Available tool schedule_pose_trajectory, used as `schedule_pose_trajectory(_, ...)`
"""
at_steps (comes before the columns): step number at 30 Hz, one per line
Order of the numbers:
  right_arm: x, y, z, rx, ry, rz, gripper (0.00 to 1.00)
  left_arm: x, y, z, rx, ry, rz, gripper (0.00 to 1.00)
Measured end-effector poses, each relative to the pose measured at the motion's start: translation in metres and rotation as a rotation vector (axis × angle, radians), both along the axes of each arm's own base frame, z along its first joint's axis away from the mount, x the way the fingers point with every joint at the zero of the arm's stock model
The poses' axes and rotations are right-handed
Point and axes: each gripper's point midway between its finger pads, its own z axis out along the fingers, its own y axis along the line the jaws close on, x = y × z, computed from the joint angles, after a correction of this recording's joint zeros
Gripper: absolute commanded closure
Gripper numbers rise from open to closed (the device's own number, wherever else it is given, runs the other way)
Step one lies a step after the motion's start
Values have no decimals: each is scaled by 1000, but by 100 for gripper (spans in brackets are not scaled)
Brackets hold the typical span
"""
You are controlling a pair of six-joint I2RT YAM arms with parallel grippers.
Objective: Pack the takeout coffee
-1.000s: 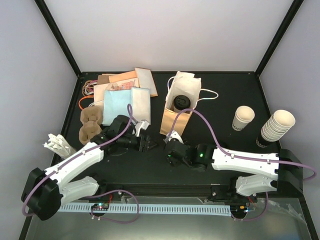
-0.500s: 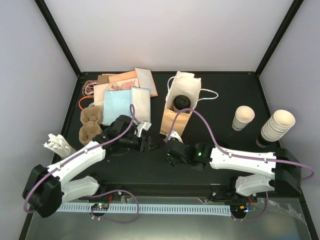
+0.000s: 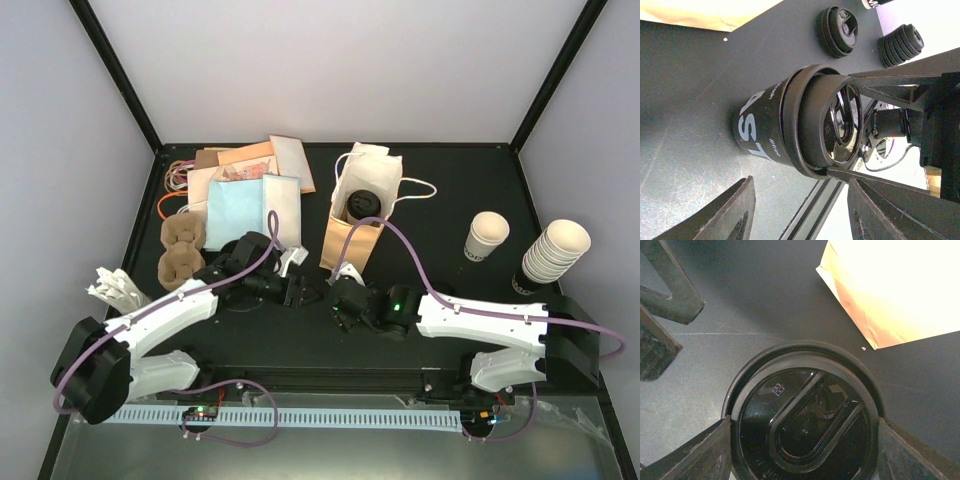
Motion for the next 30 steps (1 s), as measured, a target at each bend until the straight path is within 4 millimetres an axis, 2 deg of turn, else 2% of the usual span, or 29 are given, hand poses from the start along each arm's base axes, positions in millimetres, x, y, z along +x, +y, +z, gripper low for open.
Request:
schedule_pose_trajectory(6,-1,1,-1,3,13,7,27,-2,-6,-4,-8,19,-18,48)
schedule_pose_trajectory(13,-1,1,-3,9,27,8,27,-7,-15,-14,-7,52,-42,54)
schedule_pose_trajectory(25,1,1,-6,14,42,7,27,1,-21,-39,23,116,-21,61)
schedule_pose_trajectory(30,2,-1,-7,11,44,6,27,2,-23,-41,21,122,-19,63)
